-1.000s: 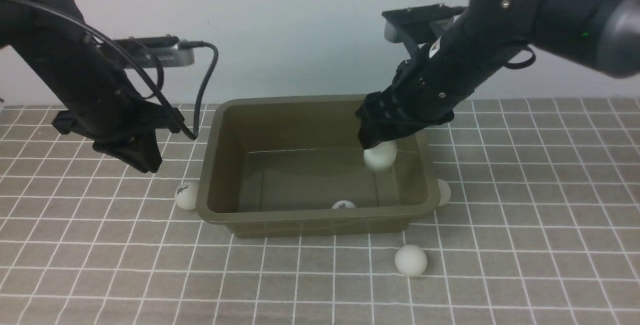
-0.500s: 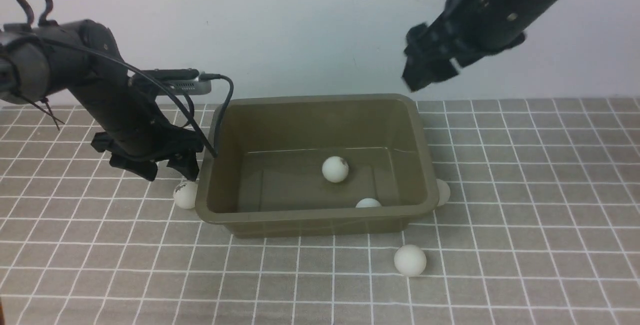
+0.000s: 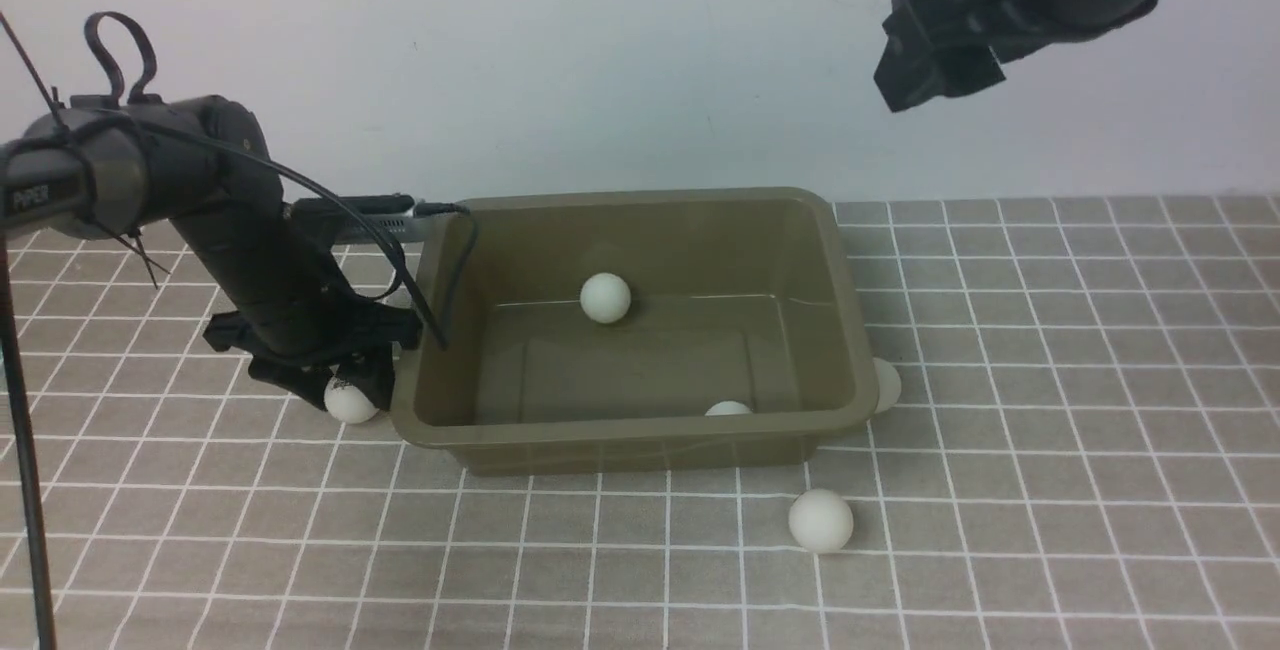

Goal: Put the table tennis balls into the box on the grey coffee tablecloth.
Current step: 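Reach for and grasp a ping pong ball on the table beside the basket, then drop the ball into the bin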

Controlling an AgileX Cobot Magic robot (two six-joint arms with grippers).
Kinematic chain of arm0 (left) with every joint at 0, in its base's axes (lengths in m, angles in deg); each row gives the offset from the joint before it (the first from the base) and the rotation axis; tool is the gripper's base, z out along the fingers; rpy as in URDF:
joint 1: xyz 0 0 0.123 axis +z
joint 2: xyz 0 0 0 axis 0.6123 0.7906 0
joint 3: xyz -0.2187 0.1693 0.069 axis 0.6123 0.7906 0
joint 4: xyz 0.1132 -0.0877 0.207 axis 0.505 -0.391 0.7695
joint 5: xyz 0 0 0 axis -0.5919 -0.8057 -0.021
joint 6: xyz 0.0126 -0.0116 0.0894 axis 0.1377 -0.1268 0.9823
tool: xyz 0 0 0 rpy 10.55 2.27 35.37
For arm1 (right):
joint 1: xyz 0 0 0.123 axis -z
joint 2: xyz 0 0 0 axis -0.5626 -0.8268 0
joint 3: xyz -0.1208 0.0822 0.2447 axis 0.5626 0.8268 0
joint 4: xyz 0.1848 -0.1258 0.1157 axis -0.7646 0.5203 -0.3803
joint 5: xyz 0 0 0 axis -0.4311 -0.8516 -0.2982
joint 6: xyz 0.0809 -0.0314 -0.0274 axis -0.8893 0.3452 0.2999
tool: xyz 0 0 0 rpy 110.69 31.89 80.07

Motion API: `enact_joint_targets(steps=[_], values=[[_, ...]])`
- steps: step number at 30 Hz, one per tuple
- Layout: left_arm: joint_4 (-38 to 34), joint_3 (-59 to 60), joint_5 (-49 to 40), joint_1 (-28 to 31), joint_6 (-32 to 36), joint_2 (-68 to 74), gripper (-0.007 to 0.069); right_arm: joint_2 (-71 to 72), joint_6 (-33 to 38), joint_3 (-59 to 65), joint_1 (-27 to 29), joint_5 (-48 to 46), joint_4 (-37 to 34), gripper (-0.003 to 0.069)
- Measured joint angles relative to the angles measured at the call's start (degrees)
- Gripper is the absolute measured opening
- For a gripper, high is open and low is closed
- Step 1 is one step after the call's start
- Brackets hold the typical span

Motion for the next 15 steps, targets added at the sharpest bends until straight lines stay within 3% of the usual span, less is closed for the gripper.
enact_joint_targets(steps=[7, 10, 15], values=[[-0.01, -5.67, -5.68, -0.34, 0.07, -7.57, 0.0353, -0.12, -1.31, 4.88, 9.17, 0.23, 1.71, 0.0471], [-4.33, -7.69, -6.23, -2.77, 2.00, -13.20, 0.0353, -1.40, -1.47, 10.91, 14.13, 1.51, -1.81, 0.0461], [-8.20, -7.86, -5.96, -8.05, 5.78, -13.82, 0.0353, -7.24, 0.19, 16.30, 15.05, 8.06, -7.80, 0.0473]])
